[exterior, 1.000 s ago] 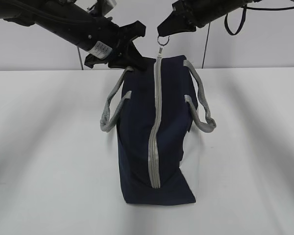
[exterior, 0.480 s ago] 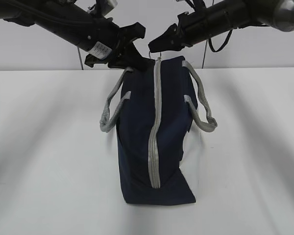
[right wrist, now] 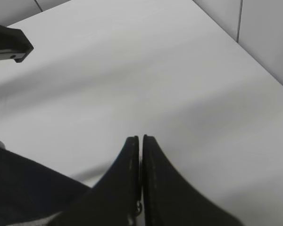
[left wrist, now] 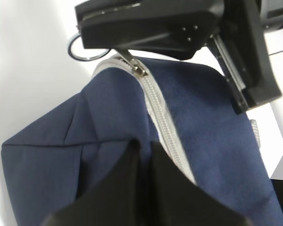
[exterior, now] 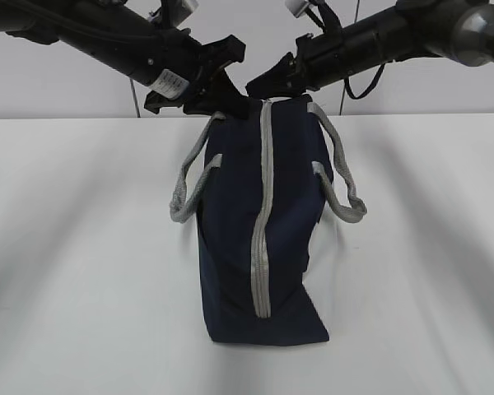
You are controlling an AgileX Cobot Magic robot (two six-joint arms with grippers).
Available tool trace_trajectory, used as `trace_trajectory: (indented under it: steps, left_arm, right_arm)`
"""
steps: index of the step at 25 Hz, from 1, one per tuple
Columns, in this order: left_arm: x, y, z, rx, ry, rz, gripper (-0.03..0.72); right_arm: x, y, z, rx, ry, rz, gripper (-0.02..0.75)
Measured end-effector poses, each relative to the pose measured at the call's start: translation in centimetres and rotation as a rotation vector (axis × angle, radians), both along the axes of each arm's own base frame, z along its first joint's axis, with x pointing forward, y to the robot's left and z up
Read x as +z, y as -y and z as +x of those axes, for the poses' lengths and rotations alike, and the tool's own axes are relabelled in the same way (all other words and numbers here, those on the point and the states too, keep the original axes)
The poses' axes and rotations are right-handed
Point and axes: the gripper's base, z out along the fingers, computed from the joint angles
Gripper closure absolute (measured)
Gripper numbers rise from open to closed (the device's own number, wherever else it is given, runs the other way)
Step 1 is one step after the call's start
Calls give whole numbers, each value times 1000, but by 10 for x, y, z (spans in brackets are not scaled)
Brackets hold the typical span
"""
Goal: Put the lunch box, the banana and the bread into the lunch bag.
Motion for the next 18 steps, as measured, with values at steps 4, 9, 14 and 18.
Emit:
trace_trajectory:
  steps: [4,9,14,18]
  left_arm:
    - [0,-6,2,10,-13,-4,482]
    - [-1,-22,6,64,-101,-25,221]
    - [10,-33,14,126,-110,-58,251]
    - [23,-32,18,152,-114,-93,268]
  right_arm:
    - [0,0,0,3,1,0,754]
    - [0,0,0,3,1,-4,754]
    - [0,0,0,5,3,-7,754]
    - [0,0,0,5,3,-7,754]
